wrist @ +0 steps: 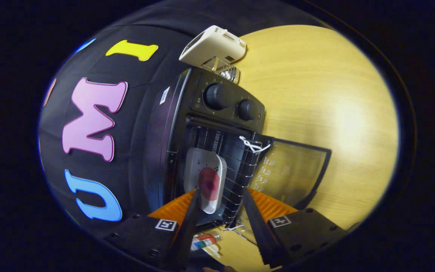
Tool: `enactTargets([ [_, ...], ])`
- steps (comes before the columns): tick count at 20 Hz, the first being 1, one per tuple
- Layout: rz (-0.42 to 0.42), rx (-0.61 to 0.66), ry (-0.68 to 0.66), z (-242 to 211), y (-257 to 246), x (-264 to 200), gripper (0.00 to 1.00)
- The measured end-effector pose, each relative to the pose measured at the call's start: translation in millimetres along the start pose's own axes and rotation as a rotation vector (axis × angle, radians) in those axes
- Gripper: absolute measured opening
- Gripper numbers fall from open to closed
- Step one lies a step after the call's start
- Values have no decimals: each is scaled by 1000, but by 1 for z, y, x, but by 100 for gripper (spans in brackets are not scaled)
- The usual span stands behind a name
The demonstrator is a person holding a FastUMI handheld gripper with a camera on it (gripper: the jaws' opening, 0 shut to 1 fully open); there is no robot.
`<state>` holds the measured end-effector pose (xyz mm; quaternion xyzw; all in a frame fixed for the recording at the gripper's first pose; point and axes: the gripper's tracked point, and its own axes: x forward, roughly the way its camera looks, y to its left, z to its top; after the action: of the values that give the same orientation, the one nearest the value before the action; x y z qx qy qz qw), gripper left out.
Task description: Open the toaster oven, put the food inside, and close the toaster oven door.
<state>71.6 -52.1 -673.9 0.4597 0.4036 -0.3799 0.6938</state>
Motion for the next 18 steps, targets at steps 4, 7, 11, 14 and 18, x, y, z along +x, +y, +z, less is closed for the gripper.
enactTargets([
  [4,-24,-418,4,-1,-33,-40,99],
  [7,3,-662,25,-13,-50,-59,99],
  [11,42,-951,50,-36,-69,-69,99],
  [14,9,-1141,85,-54,-99,-58,99],
  [18,-37,-1221,180,-78,-129,-33,100],
])
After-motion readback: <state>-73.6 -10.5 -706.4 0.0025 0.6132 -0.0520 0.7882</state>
